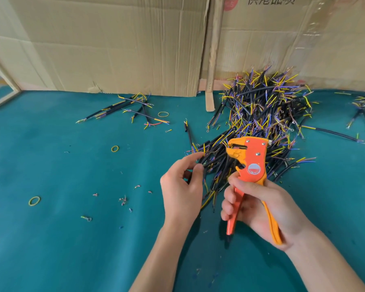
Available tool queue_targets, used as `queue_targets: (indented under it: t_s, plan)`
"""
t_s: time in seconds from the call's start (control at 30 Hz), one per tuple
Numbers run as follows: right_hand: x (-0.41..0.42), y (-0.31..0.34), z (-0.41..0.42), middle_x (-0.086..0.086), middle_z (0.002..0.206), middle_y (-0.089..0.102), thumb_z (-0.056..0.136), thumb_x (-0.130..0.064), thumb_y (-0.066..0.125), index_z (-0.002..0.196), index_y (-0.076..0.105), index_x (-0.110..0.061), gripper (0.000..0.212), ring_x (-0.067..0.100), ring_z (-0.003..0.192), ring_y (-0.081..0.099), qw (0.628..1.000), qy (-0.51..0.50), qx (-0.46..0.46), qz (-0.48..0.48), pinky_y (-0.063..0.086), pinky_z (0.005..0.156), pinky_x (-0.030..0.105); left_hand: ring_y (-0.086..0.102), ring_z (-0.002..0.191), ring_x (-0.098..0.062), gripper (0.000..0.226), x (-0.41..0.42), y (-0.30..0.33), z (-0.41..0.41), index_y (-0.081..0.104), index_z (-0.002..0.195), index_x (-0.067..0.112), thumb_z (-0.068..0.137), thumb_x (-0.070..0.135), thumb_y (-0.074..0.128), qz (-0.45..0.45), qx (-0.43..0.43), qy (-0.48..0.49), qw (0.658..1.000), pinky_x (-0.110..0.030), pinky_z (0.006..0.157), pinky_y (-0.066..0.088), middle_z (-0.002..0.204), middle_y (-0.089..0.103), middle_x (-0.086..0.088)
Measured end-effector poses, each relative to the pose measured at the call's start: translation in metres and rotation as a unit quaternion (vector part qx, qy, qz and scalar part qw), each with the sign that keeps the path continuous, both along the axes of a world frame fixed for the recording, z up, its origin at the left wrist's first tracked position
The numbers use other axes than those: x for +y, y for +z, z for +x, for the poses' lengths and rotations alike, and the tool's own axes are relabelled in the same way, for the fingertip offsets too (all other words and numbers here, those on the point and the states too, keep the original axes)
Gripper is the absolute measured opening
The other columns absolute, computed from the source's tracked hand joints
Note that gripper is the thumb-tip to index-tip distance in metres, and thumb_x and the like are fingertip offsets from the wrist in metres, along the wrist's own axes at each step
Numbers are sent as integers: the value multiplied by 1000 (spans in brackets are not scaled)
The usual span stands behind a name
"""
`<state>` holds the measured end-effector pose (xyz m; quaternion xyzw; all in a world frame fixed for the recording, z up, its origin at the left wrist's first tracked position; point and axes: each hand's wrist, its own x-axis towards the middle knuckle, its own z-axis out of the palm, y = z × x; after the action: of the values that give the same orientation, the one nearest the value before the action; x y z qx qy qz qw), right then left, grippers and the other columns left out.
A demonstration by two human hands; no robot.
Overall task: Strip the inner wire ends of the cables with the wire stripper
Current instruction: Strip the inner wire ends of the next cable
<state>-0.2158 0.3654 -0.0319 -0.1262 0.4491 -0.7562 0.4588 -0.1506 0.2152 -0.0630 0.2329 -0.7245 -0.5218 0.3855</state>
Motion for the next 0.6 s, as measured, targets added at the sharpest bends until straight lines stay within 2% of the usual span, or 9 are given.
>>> queue_targets:
  t_s: [0.1, 0.3, 0.4, 0.47, 0.53, 0.6]
  plan:
    - [4, 1, -4, 22, 80, 57, 78, -14, 75, 101, 59, -6, 30, 37, 68, 59, 1000, 3, -4, 11, 56, 65, 48, 47, 55, -6, 26, 1, 1, 0, 73, 99, 28, 94, 5, 61, -10, 3, -11, 1000, -12, 56, 35, 69, 58, 14]
    - [8, 0, -7, 24, 84, 59, 62, -19, 94, 103, 63, -4, 53, 39, 71, 61, 998, 48, 4, 41, 57, 71, 52, 40, 56, -5, 27, 1, 1, 1, 69, 97, 27, 97, 4, 55, -7, 5, -26, 1000, -17, 55, 34, 68, 55, -2]
    - [9, 1, -6, 25, 85, 59, 65, -17, 92, 102, 66, -5, 46, 39, 73, 62, 997, 70, 17, 39, 56, 72, 52, 38, 56, -10, 29, 0, 1, 1, 68, 97, 28, 98, 4, 53, -8, 1, -34, 999, -22, 55, 34, 68, 52, -5]
    - [9, 2, -7, 26, 85, 60, 66, -16, 91, 102, 67, -4, 45, 39, 73, 62, 996, 83, 18, 40, 56, 72, 52, 37, 56, -9, 28, 0, 0, 1, 68, 97, 28, 98, 5, 52, -12, -6, -37, 999, -22, 54, 32, 67, 51, 0]
    - [10, 3, -6, 26, 85, 60, 70, -12, 86, 102, 68, -3, 37, 39, 72, 62, 995, 92, 21, 41, 56, 72, 52, 42, 58, -10, 27, 0, 0, 1, 68, 98, 30, 97, 9, 51, -22, -11, -34, 999, -22, 57, 34, 70, 53, 8]
    - [10, 3, -6, 27, 84, 60, 72, -10, 81, 101, 68, -3, 33, 39, 72, 61, 994, 94, 26, 46, 56, 72, 53, 51, 66, -13, 27, 0, 1, 2, 67, 97, 33, 96, 11, 51, -29, -13, -30, 999, -28, 63, 42, 77, 61, 5]
